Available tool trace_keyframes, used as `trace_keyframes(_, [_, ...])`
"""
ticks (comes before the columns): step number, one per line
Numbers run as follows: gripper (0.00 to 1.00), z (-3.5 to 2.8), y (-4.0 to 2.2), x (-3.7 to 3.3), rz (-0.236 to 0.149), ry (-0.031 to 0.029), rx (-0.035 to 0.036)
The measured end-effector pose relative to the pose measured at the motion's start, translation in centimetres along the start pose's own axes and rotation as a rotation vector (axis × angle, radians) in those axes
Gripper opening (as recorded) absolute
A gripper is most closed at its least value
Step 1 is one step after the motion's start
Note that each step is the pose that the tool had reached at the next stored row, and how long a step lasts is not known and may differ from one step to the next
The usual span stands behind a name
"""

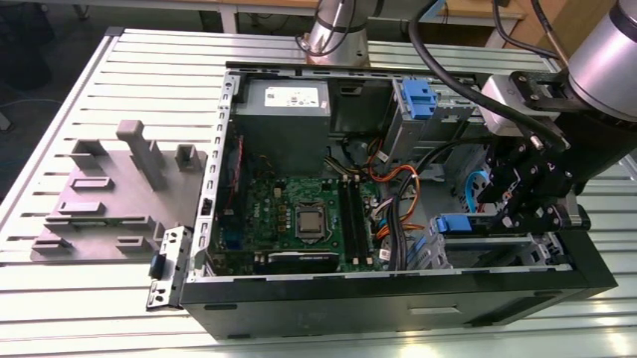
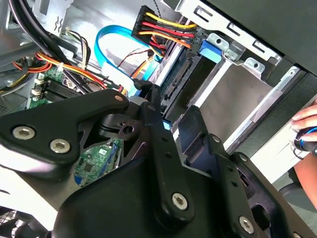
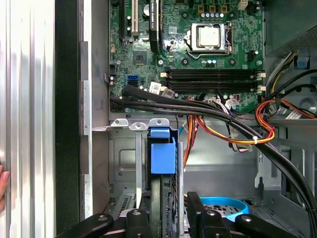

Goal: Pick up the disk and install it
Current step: 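Insert the disk into the insertion slot, then insert the first disk wire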

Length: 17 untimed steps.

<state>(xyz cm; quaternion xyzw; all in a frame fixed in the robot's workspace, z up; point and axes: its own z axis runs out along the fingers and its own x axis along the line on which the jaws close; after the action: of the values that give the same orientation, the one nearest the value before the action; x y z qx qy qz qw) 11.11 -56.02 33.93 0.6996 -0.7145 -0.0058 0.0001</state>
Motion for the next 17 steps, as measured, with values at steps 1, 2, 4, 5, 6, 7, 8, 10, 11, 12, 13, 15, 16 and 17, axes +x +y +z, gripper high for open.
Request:
trace_keyframes(1, [0.42, -0.04, 0.00, 0.00, 0.000, 0.0001, 0.0000])
trace_keyframes(2, [0.42, -0.10, 0.00, -0.01, 0.000, 0.0001, 0.0000])
trace_keyframes(4, [0.42, -0.14, 0.00, 0.00, 0.000, -0.0001, 0.0000])
trace_keyframes(5, [0.42, -0.13, 0.00, 0.00, 0.000, -0.0003, 0.0000])
trace_keyframes(6, [0.42, -0.19, 0.00, 0.00, 0.000, -0.0001, 0.0000])
trace_keyframes(7, [0.42, -0.24, 0.00, 0.00, 0.000, -0.0001, 0.0000])
trace_keyframes(8, [0.42, -0.24, 0.00, 0.00, 0.000, -0.0001, 0.0000])
trace_keyframes(10, [0.42, -0.25, 0.00, 0.00, 0.000, -0.0001, 0.0000])
trace_keyframes(11, [0.42, -0.26, 0.00, 0.00, 0.000, 0.0000, 0.0000])
trace_keyframes(12, [0.42, -0.26, 0.00, 0.00, 0.000, -0.0001, 0.0000])
trace_keyframes(13, [0.42, -0.26, 0.00, 0.00, 0.000, -0.0001, 0.0000])
trace_keyframes(15, [0.42, -0.27, 0.00, 0.00, 0.000, -0.0001, 0.0000])
trace_keyframes(16, [0.42, -0.27, 0.00, 0.00, 0.000, -0.0001, 0.0000])
trace_keyframes(17, [0.42, -0.28, 0.02, 0.00, 0.000, 0.0000, 0.0000])
